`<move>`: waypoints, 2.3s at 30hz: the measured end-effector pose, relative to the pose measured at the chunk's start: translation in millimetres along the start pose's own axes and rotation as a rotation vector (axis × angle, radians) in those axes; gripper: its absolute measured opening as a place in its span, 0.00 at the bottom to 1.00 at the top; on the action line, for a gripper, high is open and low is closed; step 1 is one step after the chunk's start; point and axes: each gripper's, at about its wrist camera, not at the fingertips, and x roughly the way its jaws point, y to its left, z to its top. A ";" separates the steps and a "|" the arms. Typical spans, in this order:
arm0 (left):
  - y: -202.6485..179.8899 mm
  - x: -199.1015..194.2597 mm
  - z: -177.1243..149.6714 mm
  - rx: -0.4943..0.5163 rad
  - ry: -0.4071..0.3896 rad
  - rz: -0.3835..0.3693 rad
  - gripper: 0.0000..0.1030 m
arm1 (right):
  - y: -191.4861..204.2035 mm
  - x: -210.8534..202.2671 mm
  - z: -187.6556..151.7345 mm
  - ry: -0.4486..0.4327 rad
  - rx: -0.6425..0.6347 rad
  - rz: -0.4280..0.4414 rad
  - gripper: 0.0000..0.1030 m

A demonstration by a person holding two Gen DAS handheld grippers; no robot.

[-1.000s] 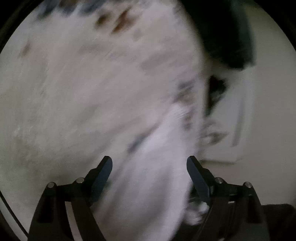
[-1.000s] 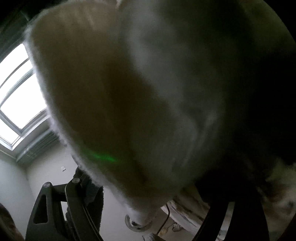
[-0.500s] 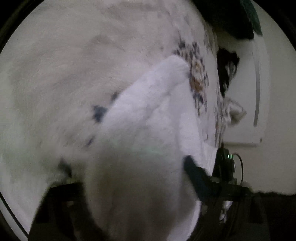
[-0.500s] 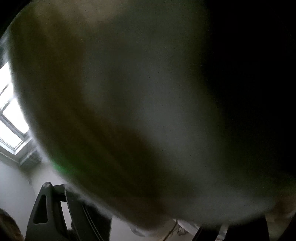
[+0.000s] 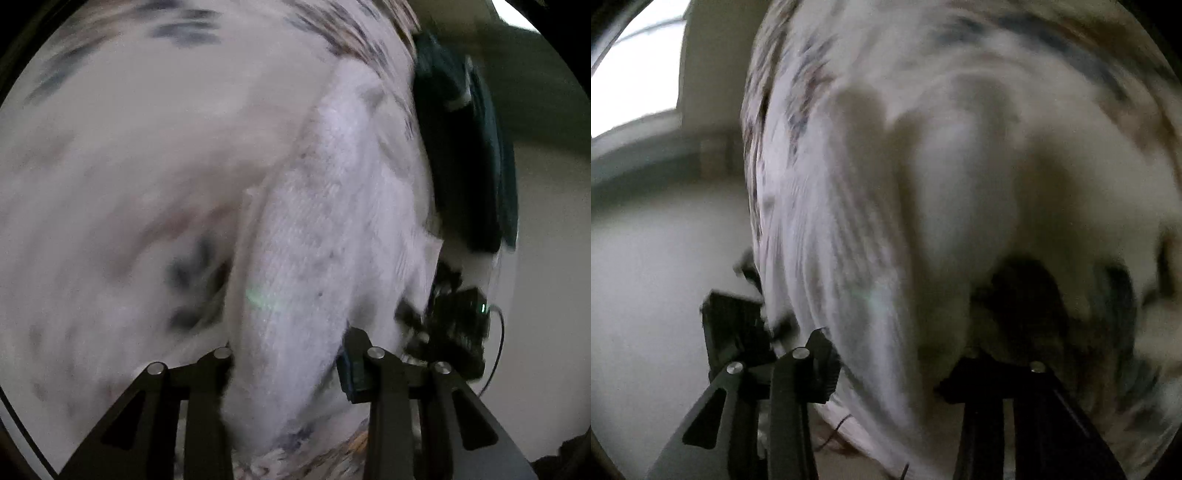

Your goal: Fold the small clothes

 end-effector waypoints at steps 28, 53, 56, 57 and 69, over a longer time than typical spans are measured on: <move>-57.5 31.4 95.5 0.356 -0.098 0.403 0.12 | 62.3 21.0 143.0 -0.073 -0.277 -0.348 0.06; 9.9 -7.6 44.5 0.129 -0.055 0.146 0.47 | 21.5 -29.3 124.0 0.031 -0.103 -0.257 0.43; 14.2 -4.4 35.2 0.099 -0.090 0.133 0.22 | -1.0 -20.2 99.1 0.106 -0.027 -0.186 0.43; 15.6 -3.4 34.7 0.087 -0.094 0.134 0.20 | -6.0 -16.3 94.8 0.116 -0.014 -0.184 0.43; 50.0 -24.3 46.4 0.011 -0.097 0.032 0.25 | -18.8 -6.1 70.6 0.041 0.004 -0.241 0.06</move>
